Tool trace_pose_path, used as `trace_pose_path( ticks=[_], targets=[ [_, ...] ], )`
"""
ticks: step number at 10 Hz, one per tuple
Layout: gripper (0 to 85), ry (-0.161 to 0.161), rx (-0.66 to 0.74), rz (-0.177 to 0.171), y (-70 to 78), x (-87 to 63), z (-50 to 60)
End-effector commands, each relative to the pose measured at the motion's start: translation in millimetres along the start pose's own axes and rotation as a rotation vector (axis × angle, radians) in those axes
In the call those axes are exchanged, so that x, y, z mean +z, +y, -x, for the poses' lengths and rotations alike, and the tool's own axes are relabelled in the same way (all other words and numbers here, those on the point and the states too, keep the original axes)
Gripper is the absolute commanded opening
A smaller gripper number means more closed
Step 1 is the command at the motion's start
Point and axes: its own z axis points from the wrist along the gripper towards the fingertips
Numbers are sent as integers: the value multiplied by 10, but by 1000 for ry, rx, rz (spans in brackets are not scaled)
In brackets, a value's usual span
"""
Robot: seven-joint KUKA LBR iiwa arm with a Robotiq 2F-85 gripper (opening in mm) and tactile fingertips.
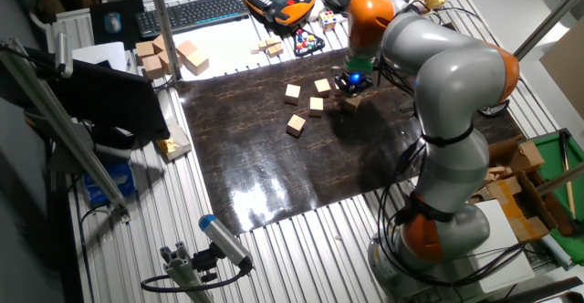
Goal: Stack the blocks into a pyramid shape
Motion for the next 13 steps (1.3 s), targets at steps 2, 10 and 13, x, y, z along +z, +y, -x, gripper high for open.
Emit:
trace_pose_path(
  ticks=[2, 10, 13],
  targets=[
    [7, -5, -5, 5, -40, 55, 8],
    [7, -9, 5, -34, -67, 113, 16],
    [7, -53, -30, -37, -67, 113, 16]
  ],
)
